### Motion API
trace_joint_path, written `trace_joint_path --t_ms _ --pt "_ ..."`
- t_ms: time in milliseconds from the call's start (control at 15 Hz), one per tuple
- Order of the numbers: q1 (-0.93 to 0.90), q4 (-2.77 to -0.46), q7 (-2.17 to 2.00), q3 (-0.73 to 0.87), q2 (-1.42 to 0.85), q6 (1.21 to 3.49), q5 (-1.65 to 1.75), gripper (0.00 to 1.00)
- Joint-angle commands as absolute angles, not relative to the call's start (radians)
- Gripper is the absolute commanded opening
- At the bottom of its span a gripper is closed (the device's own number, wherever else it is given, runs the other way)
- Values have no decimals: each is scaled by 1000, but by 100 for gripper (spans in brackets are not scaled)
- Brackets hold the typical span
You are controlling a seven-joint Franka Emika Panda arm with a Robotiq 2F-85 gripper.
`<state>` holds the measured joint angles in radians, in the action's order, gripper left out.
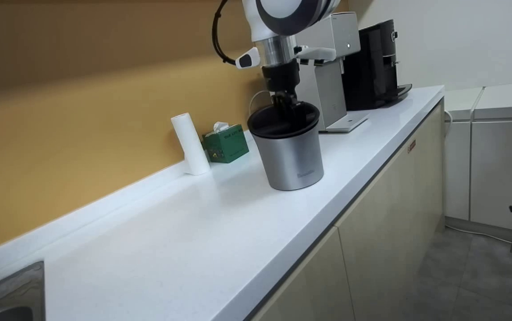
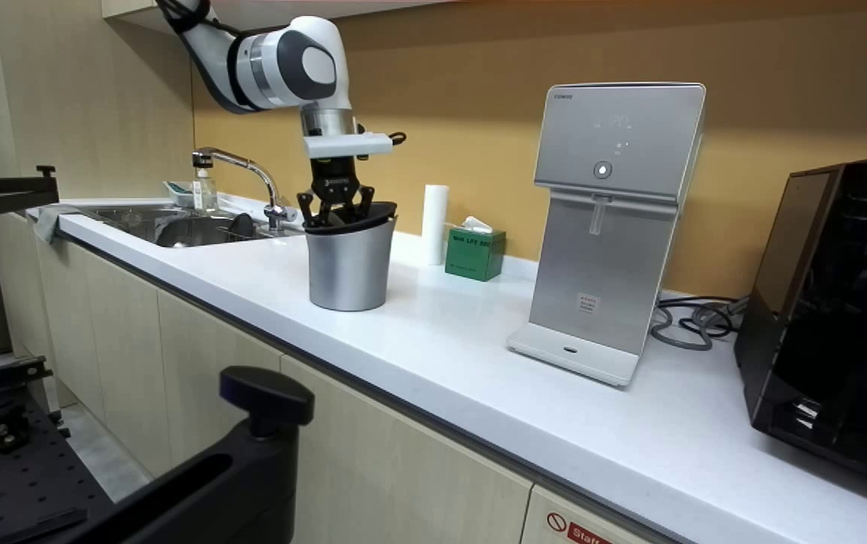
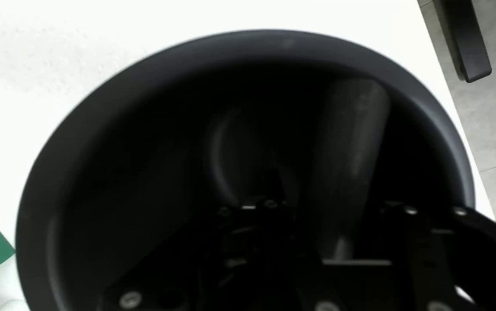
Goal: Remove the black bin from the grey bin
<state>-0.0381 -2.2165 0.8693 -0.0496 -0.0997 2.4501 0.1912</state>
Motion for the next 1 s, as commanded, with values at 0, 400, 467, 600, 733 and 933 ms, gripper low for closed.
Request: trace_joint_path --t_ms 0,400,467,600,733,933 --pt "-29 -2189 901 -57 -96 2413 161 6" --pt "-33 -2166 905 -63 -91 2377 121 1" --pt "-35 -2158 902 -65 -90 2370 121 2" --pt "-39 -2135 890 -66 -91 2343 133 2" --pt "-43 -2095 884 -68 -95 2298 140 2" --pt "-46 -2008 873 -70 -108 2223 138 2"
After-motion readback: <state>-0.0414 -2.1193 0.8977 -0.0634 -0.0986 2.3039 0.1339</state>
